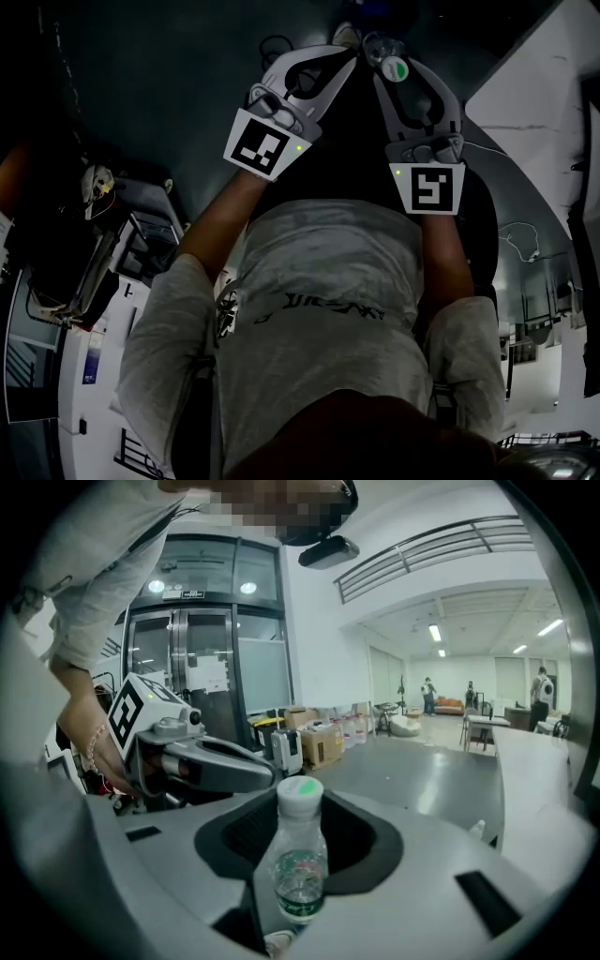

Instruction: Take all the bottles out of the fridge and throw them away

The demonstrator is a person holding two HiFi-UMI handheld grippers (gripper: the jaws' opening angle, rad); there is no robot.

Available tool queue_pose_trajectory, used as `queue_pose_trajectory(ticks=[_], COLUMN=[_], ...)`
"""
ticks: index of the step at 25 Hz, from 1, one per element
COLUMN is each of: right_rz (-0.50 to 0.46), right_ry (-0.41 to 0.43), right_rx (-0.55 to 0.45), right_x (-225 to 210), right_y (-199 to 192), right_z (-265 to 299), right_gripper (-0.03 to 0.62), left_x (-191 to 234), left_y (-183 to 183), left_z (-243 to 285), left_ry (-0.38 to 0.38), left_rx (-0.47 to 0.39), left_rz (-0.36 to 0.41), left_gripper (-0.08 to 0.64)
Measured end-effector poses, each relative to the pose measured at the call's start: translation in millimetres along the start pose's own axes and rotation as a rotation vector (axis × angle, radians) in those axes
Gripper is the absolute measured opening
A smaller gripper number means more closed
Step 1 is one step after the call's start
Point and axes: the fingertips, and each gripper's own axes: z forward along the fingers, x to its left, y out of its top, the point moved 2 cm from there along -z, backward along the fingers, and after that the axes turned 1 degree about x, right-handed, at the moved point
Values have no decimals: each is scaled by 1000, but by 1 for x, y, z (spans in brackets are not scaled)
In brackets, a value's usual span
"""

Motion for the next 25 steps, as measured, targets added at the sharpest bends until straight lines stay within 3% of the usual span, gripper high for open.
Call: queue_pose_trajectory(ticks=[17, 25], right_rz=[-34, -98], right_ry=[27, 42], right_rx=[89, 108], right_x=[-9, -17], right_y=[-113, -163], right_z=[46, 69], right_gripper=[146, 146], left_x=[18, 32], left_y=[-80, -128], left_z=[57, 82], left_ry=[-31, -47], left_rx=[9, 18], left_rz=[28, 24], left_gripper=[9, 9])
